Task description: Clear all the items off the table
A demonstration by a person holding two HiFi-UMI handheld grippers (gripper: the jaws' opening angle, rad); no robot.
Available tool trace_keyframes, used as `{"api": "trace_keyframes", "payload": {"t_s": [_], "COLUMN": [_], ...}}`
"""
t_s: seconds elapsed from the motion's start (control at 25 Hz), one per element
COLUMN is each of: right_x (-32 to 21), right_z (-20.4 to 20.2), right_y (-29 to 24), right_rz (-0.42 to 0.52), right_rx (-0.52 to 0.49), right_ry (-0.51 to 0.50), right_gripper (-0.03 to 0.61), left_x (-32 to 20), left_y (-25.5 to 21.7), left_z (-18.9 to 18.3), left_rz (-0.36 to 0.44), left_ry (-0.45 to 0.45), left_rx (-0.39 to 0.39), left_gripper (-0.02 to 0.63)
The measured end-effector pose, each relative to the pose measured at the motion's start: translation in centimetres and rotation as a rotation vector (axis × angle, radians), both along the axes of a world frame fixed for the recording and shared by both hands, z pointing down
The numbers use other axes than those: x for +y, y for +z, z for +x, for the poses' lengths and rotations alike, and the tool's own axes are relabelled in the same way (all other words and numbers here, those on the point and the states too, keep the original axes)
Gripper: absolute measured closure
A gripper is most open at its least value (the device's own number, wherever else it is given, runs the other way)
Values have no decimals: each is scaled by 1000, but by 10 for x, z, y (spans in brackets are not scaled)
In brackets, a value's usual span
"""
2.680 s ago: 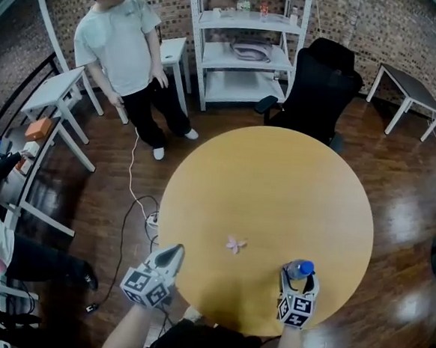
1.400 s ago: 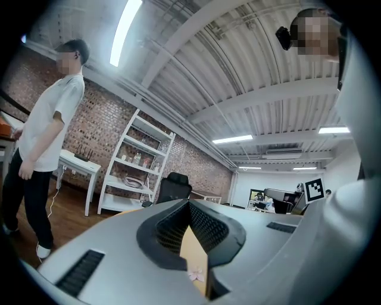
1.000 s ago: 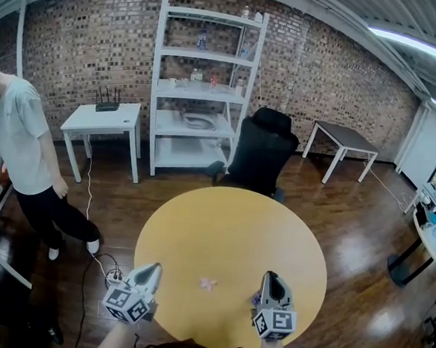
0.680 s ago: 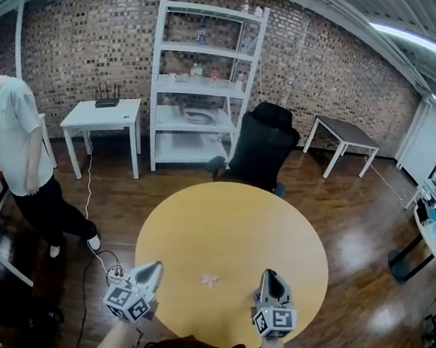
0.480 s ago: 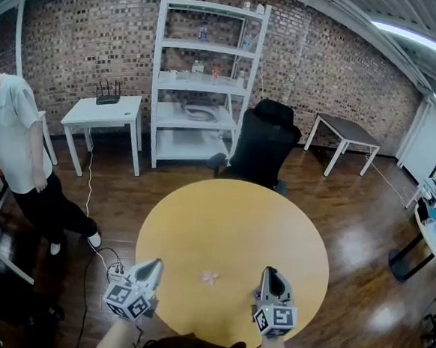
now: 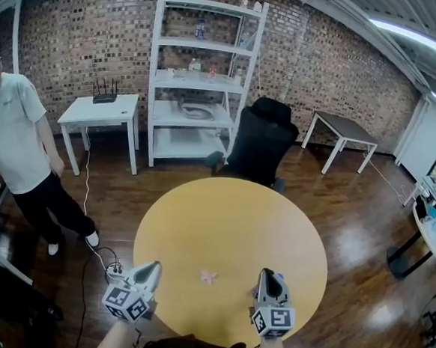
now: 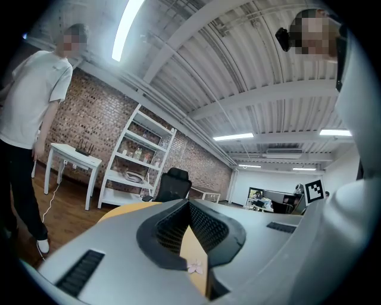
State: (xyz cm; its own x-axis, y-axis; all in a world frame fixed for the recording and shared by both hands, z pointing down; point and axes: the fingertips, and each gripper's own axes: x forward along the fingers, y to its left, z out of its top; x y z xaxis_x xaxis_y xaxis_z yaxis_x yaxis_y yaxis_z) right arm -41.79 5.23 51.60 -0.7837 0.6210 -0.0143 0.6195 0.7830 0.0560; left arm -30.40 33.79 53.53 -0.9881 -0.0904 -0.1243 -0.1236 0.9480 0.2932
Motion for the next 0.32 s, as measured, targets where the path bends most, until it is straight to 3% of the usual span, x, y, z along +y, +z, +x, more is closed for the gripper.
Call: {"api": "trace_keyframes", "payload": {"t_s": [0.32], "right_x": [-1], "right_z": [-3], "right_y": [1], "right_rz": [3], "right_rx": [9], "right_ry": [8], "right_gripper": [577], "left_x": [0], "left_y": [1], "left_z": [-7], "left_rz": [5], "left_ry": [9], "left_rx": [5], "left_gripper": [623]}}
